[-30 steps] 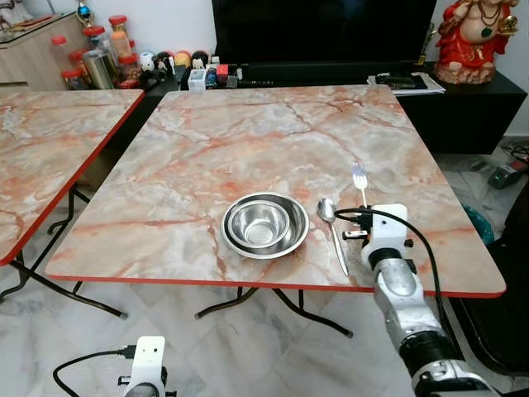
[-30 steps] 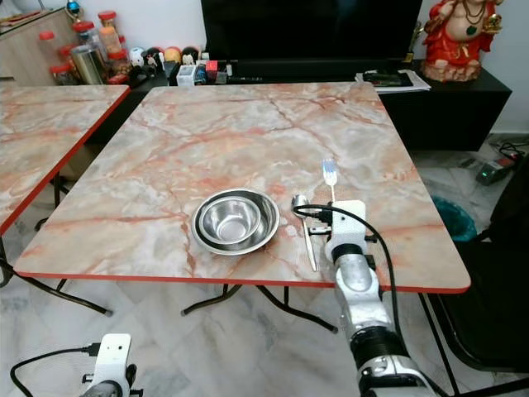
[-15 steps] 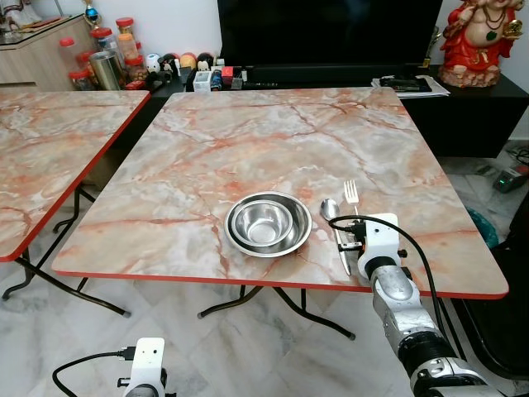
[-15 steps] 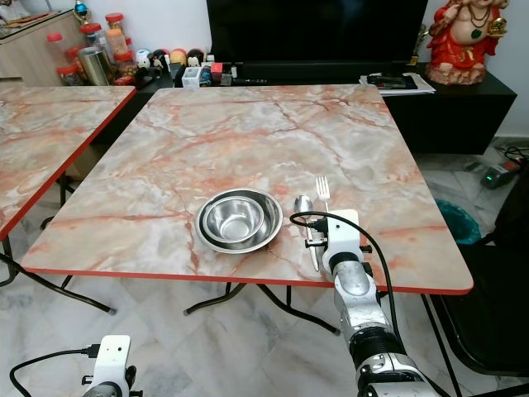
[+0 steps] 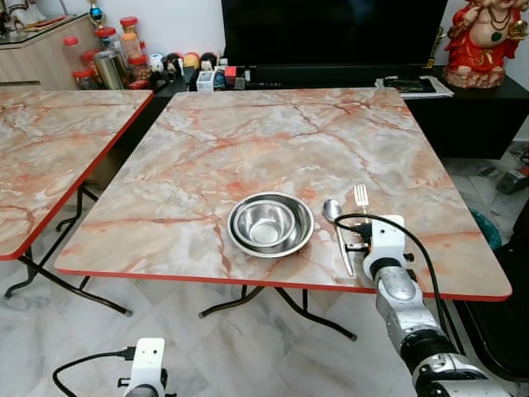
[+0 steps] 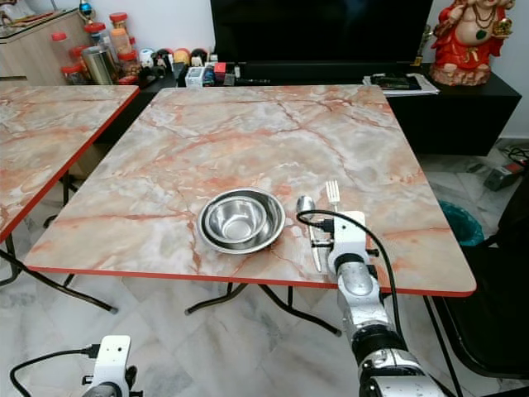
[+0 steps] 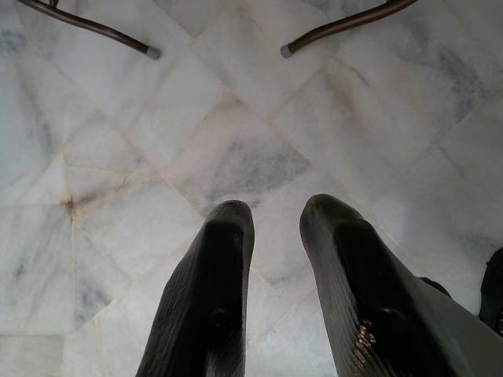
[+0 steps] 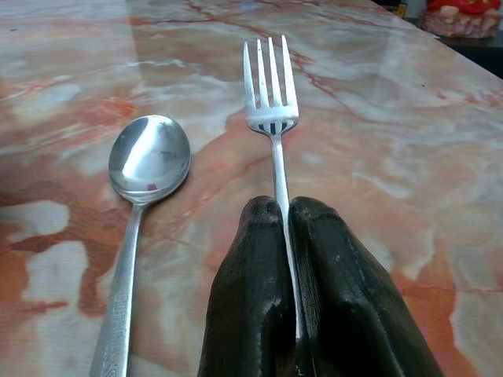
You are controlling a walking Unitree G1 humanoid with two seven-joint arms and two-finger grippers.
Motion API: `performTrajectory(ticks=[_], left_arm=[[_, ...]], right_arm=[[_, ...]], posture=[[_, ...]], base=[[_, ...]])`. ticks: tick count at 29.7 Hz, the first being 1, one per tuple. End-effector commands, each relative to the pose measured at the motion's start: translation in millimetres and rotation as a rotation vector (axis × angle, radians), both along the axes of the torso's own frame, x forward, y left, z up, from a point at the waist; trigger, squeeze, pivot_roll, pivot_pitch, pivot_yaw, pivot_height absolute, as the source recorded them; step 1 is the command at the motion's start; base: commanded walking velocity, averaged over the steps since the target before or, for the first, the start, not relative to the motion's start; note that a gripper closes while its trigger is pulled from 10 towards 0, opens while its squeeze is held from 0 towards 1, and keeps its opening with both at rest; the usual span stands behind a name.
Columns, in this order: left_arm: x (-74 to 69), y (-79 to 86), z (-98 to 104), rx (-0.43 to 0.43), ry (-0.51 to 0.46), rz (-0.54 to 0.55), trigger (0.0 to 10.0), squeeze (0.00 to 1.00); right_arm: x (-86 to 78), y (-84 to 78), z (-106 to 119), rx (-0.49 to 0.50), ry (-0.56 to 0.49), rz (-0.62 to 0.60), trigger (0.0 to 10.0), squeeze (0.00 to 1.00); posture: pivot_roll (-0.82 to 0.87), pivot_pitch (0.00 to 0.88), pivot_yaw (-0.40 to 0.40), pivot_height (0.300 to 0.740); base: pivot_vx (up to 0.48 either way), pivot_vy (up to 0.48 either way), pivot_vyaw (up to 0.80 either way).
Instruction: Setting the table
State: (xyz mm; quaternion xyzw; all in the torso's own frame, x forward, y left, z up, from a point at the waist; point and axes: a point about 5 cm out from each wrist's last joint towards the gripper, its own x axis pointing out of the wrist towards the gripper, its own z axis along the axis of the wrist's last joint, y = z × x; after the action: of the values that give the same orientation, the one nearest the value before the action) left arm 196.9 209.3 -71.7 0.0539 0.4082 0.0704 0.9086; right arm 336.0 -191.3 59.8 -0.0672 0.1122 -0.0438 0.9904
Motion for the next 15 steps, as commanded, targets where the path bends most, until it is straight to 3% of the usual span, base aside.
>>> performTrajectory(ticks=[1,15], left_arm=[[-1.6,6.0,0.2,0.011,0.007,0.004,10.0,0.0],[-2.9,6.6,-0.4,0.006,0.015,0.001,10.0,0.0]], right_arm=[[-3.2,-1.1,-6.4,0.015,0.029,-0.012,10.0,0.0],[-11.0,-5.0,-20.1,0.05,0.088,-0.047,10.0,0.0]], posture=[[-0.01,0.0,0.056,0.74],[-0.01,0.0,0.058,0.74]], base=[[0.0,0.0,0.0],[0.0,0.0,0.0]])
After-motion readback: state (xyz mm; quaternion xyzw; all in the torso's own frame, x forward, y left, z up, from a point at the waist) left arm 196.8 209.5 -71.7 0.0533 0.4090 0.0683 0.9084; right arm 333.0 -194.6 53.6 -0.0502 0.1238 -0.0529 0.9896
